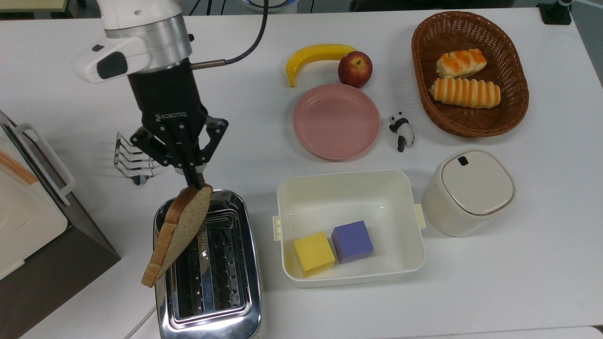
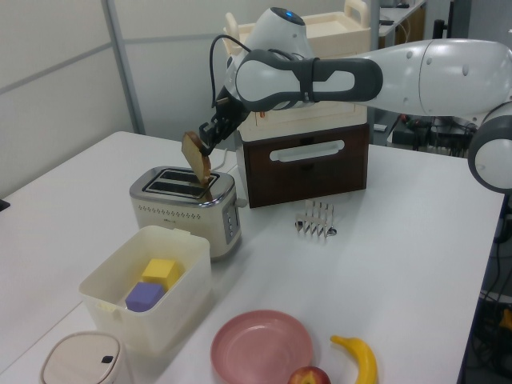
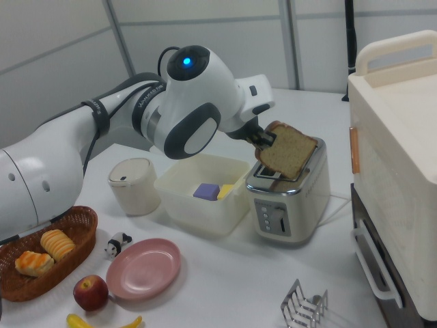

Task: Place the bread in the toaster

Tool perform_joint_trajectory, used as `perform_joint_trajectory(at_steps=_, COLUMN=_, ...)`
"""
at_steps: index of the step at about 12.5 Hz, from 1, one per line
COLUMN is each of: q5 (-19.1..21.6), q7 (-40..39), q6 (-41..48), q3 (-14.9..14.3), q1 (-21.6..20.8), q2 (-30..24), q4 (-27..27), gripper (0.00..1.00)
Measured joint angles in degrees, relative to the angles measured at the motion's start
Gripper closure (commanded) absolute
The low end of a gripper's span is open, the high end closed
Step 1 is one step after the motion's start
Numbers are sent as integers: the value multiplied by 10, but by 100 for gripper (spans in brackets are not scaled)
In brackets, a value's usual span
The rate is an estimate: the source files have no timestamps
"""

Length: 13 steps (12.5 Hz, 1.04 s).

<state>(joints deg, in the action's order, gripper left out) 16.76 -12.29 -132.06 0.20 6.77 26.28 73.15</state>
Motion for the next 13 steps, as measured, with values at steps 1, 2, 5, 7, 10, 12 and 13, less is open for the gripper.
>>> perform_joint_trajectory(at_steps=1, q5=0, q7=-5, q6=0, q3=0, q1=4, q2=0, q4=1, gripper=97)
perform_joint_trajectory(at_steps=2, q5=0, q7=-13, q6=0, q3=0, q1=8, q2=0, q4=4, gripper=97)
perform_joint_trajectory(at_steps=5, q5=0, q7=-27, q6=0, q3=-1, q1=19, q2=0, q4=13, gripper=97)
perform_joint_trajectory(at_steps=7, q5=0, q7=-36, q6=0, q3=-1, q1=25, q2=-1, q4=19, gripper=97)
perform_joint_trajectory(at_steps=10, q5=0, q7=-49, q6=1, q3=-2, q1=29, q2=0, q4=33, gripper=97)
perform_joint_trajectory(at_steps=12, q5=0, q7=-64, q6=9, q3=-8, q1=30, q2=0, q4=38, gripper=97)
perform_joint_trajectory(at_steps=13, q5=0, q7=-68, q6=15, q3=-9, q1=30, q2=-1, q4=38, gripper=91)
